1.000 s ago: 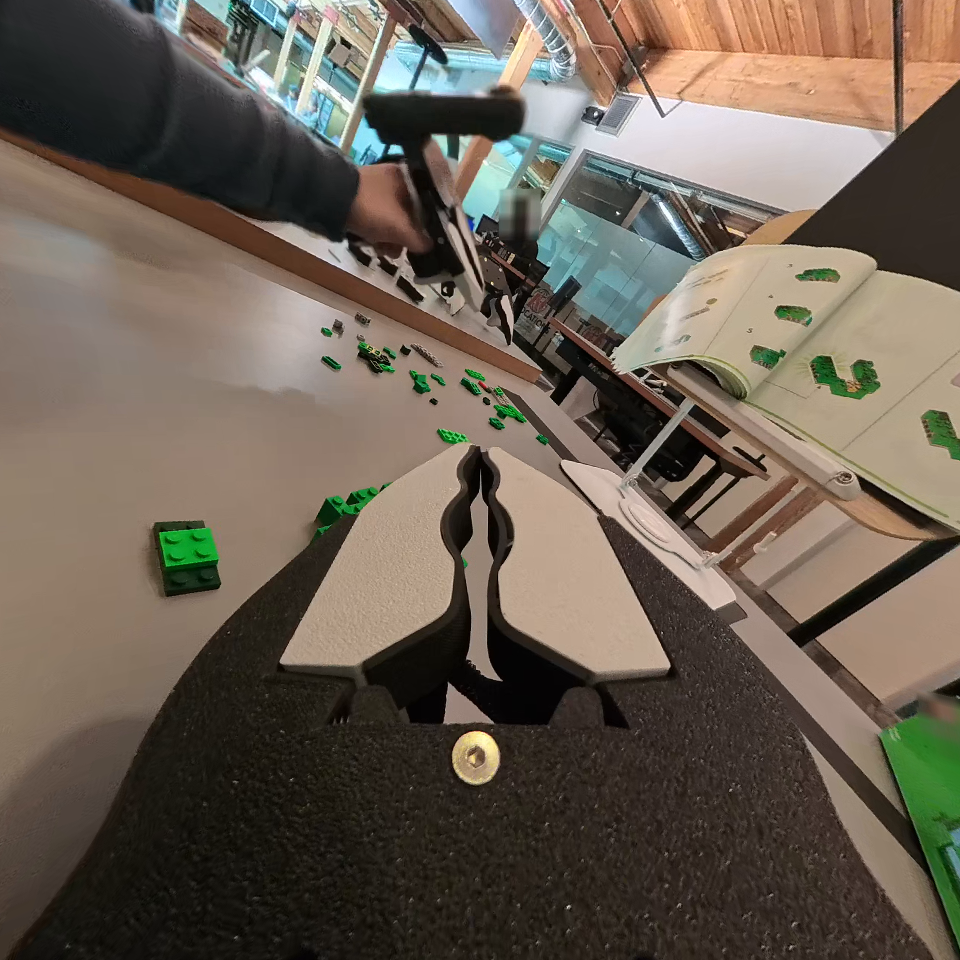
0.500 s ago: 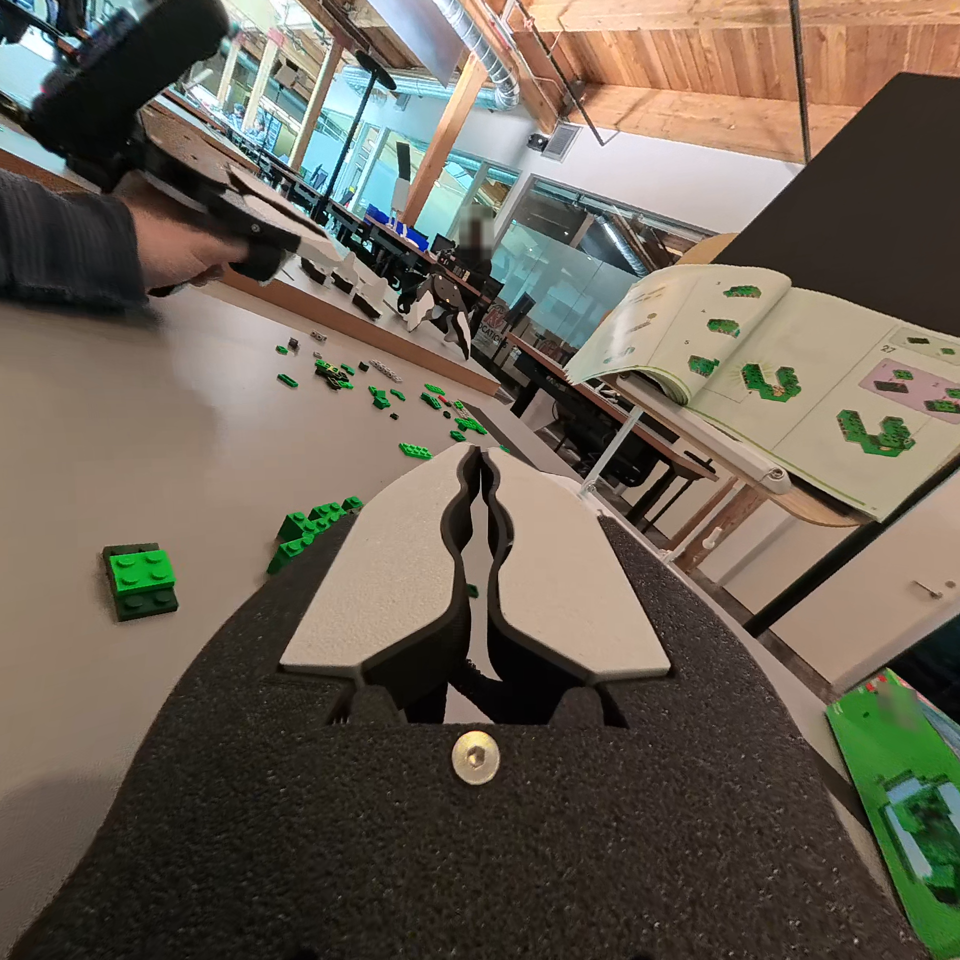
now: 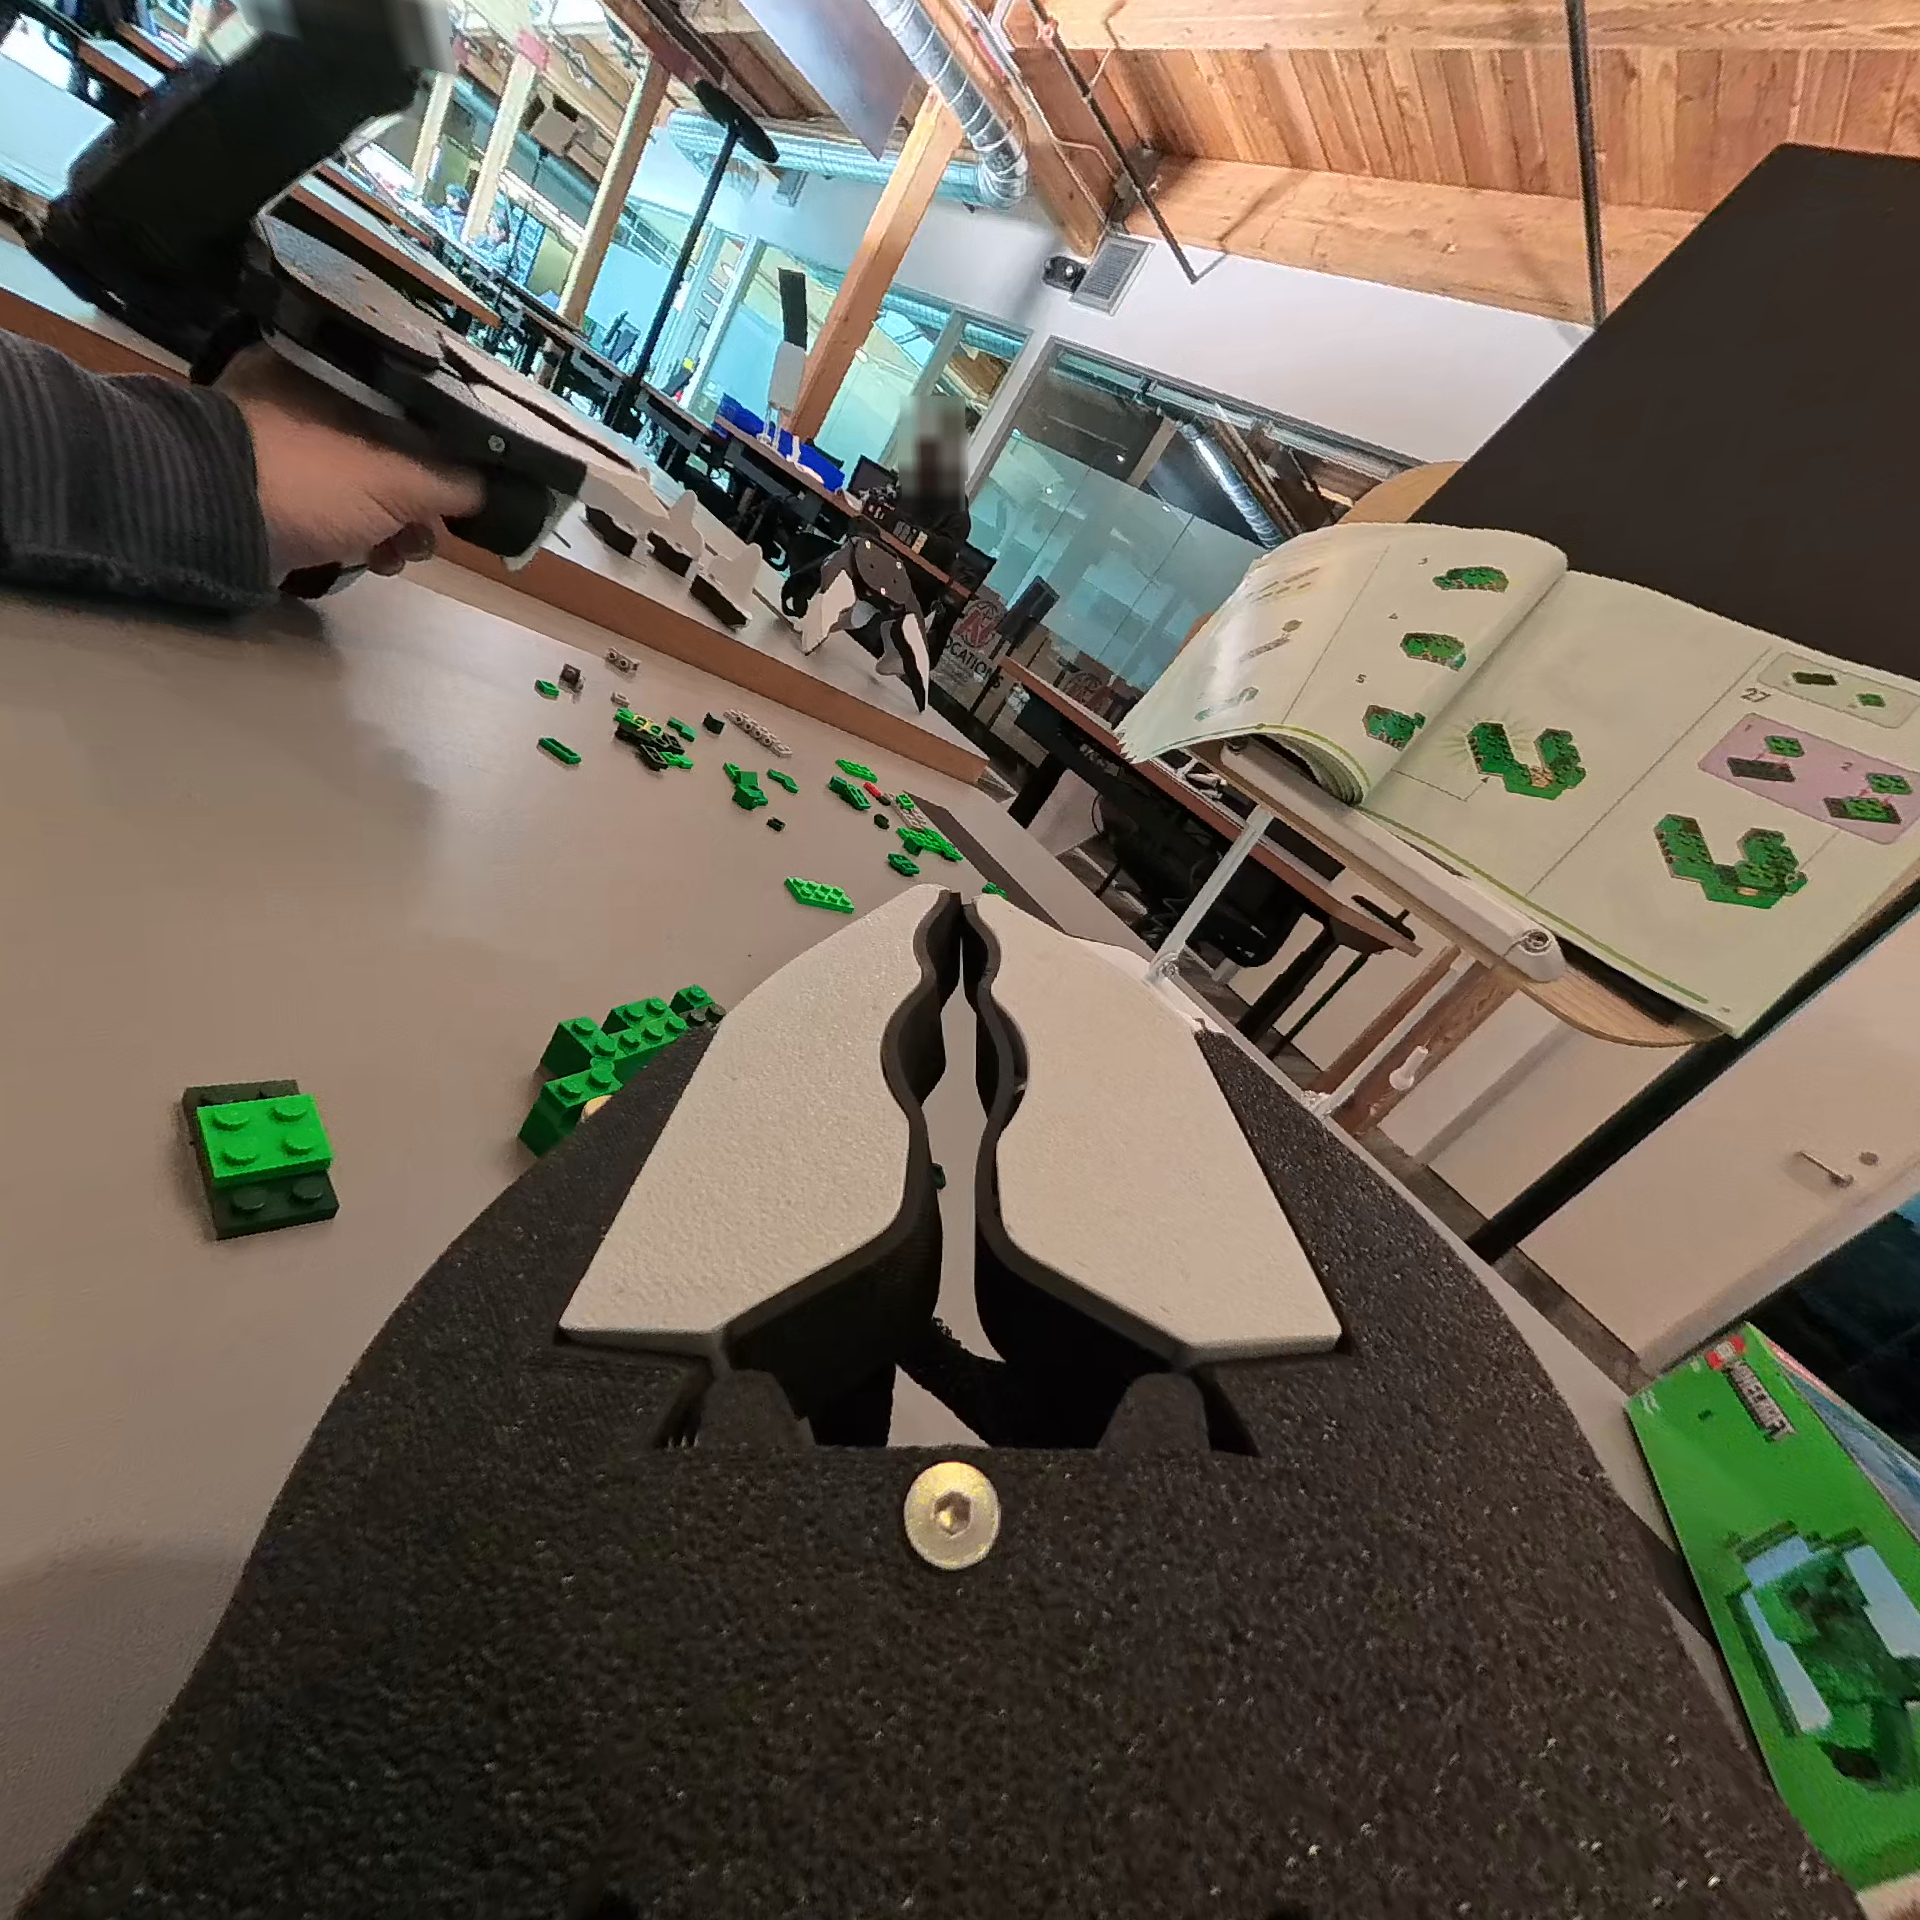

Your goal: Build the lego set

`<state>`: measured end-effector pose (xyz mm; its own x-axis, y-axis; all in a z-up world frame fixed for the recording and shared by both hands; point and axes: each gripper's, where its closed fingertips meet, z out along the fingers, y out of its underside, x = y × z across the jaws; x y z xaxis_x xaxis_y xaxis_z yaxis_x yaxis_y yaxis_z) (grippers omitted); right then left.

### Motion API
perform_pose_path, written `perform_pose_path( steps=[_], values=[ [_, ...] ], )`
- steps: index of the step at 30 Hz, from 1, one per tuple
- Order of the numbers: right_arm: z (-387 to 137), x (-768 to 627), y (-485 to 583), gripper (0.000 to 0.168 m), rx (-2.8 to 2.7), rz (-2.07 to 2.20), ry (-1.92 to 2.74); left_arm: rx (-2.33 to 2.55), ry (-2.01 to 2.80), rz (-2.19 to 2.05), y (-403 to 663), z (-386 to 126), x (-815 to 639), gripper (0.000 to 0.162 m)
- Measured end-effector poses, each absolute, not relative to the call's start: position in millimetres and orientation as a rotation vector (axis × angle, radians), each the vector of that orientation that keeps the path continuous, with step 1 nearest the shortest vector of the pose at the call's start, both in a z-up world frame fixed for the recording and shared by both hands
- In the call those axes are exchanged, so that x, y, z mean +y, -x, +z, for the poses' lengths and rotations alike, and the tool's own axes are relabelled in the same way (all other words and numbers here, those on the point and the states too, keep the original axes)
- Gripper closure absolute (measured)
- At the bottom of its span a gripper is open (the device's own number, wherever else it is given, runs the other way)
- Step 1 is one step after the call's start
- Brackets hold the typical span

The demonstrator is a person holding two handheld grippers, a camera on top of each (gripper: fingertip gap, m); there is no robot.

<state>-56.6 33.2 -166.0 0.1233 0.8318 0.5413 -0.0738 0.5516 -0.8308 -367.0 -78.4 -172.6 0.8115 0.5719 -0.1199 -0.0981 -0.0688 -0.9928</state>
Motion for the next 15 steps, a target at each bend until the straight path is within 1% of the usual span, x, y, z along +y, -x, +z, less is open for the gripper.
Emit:
perform_pose_path(
  steps=[6,9,15],
  values=[
    [-167,32,57,0.168,-1.289,0.761,0.745,-0.461,1.493,0.530,374,-170,-88,0.155],
    [-167,32,57,0.168,-1.293,0.760,0.744,-0.453,1.463,0.520,372,-166,-91,0.162],
    [-167,32,58,0.168,-1.293,0.760,0.746,-0.465,1.375,0.570,373,-154,-104,0.162]
  ],
)
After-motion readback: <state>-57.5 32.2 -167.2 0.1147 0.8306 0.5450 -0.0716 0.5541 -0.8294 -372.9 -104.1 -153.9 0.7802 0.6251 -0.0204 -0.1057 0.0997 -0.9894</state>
